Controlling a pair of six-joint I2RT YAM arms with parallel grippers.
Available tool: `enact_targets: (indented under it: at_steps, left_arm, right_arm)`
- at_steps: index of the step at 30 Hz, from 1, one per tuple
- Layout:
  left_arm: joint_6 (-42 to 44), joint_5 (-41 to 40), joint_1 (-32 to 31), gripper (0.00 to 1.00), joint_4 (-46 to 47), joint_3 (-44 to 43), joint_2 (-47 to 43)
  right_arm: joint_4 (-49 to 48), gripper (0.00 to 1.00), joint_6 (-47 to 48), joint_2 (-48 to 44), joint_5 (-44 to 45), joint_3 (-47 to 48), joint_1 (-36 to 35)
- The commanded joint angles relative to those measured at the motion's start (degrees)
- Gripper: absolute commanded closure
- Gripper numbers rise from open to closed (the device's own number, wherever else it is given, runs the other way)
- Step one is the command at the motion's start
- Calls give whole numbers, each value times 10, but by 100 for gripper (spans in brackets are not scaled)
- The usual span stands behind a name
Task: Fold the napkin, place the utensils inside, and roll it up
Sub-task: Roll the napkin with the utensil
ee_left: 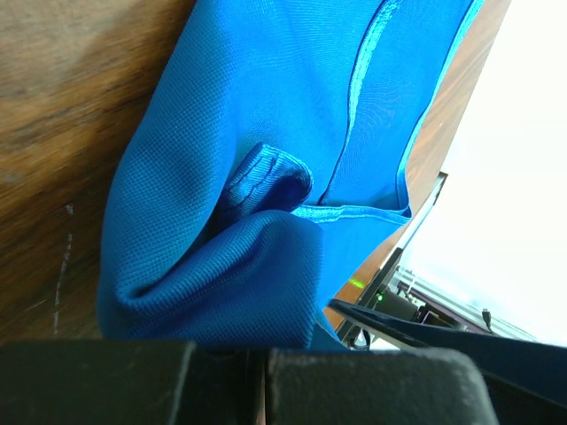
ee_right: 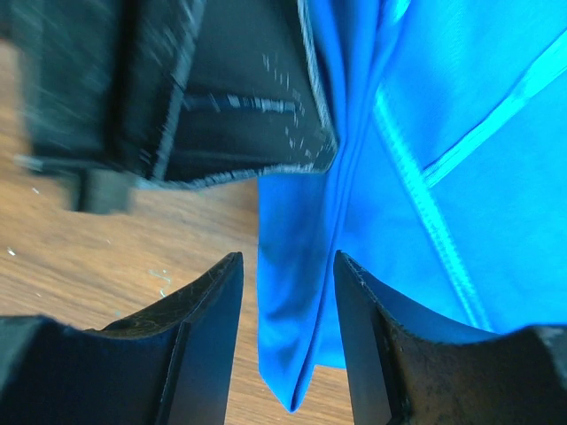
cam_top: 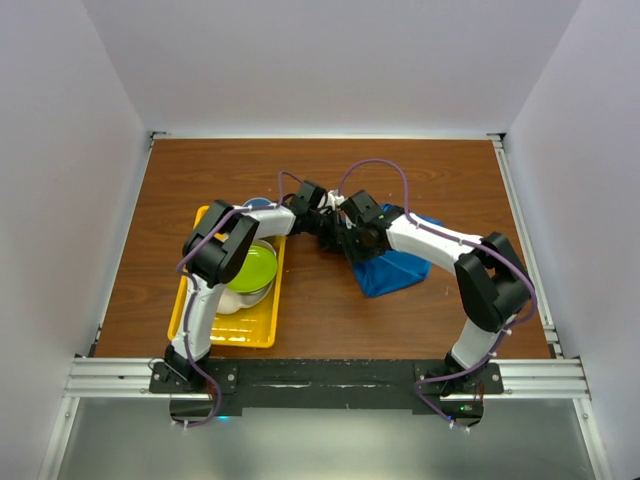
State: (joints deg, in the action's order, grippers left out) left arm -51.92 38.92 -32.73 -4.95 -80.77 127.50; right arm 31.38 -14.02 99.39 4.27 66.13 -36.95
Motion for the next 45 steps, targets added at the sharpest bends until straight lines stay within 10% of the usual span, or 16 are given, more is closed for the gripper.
enact_targets:
  at_steps: [1, 9, 30, 45]
  left_arm:
    - [19, -86, 2, 100, -74, 20, 34]
    - [18, -86, 2, 100, -77, 13, 38]
    - [14, -75, 5, 100, -76, 10, 33]
    - [57, -73, 33, 90, -123, -43, -32]
  right_arm:
    - [15, 52, 8, -10, 40, 43, -6]
    - [-3, 80, 1, 16, -9, 36, -8]
    - [-60, 57, -24, 73, 57, -58, -16]
    - [-50, 100, -83, 65, 72, -84, -58]
